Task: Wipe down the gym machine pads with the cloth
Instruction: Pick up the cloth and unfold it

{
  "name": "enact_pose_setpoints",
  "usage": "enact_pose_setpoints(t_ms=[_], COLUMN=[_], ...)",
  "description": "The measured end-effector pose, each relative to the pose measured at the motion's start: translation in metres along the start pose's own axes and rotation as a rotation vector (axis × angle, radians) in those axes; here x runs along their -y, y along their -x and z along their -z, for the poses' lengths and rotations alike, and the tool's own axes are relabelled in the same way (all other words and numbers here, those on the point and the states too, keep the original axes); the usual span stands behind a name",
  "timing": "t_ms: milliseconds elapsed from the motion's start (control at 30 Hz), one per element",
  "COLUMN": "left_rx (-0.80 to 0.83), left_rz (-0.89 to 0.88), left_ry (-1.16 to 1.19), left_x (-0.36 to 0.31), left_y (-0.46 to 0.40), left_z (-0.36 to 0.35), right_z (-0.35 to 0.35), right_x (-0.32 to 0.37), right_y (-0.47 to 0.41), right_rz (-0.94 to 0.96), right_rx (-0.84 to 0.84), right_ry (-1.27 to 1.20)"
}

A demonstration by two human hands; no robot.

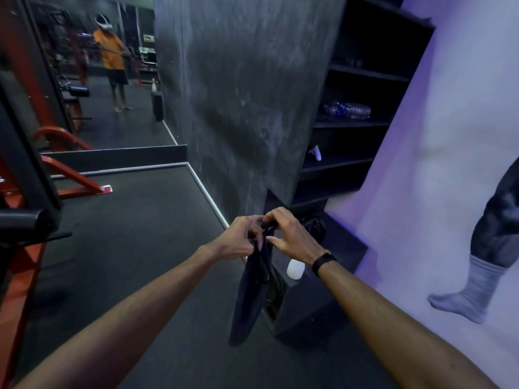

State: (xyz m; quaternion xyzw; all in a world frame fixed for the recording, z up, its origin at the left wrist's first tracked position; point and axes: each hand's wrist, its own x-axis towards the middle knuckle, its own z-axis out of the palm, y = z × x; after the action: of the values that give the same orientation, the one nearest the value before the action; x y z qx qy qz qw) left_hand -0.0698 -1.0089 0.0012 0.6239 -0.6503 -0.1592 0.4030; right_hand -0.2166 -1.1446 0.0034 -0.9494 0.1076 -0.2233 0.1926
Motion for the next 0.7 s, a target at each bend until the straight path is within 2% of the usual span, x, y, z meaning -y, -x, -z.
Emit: enact_pose_setpoints(t_ms=[233,433,533,633,700], left_rx=[-0.055,-0.099,-0.031,0.061,0.11], left_rz=[0.003,0.022,-0.001,0.065,0.101], left_ry=[0.062,0.049,-0.226,-0.669,-0.841], left_x=[0.011,0.011,0.006,0.008,0.018], left_y=[-0.006,-0.001,0.001,0.007,0.015], left_z=[0.006,0.009,0.015,0.018,0.012], right_z=[0.0,-0.003,-0.005,-0.006,-0.003], right_x=[0.002,0.005,0.005,0.006,0.007], right_y=[-0.006,-0.013,-0.014,-0.014,-0.015], right_rz=[-0.146,-0.197,-0.155,-0.118,-0.096], right_rx=[0.074,0.117,0.102,0.052,0.014], right_ry=[-0.056,0.049,0.21,0.232,0.213])
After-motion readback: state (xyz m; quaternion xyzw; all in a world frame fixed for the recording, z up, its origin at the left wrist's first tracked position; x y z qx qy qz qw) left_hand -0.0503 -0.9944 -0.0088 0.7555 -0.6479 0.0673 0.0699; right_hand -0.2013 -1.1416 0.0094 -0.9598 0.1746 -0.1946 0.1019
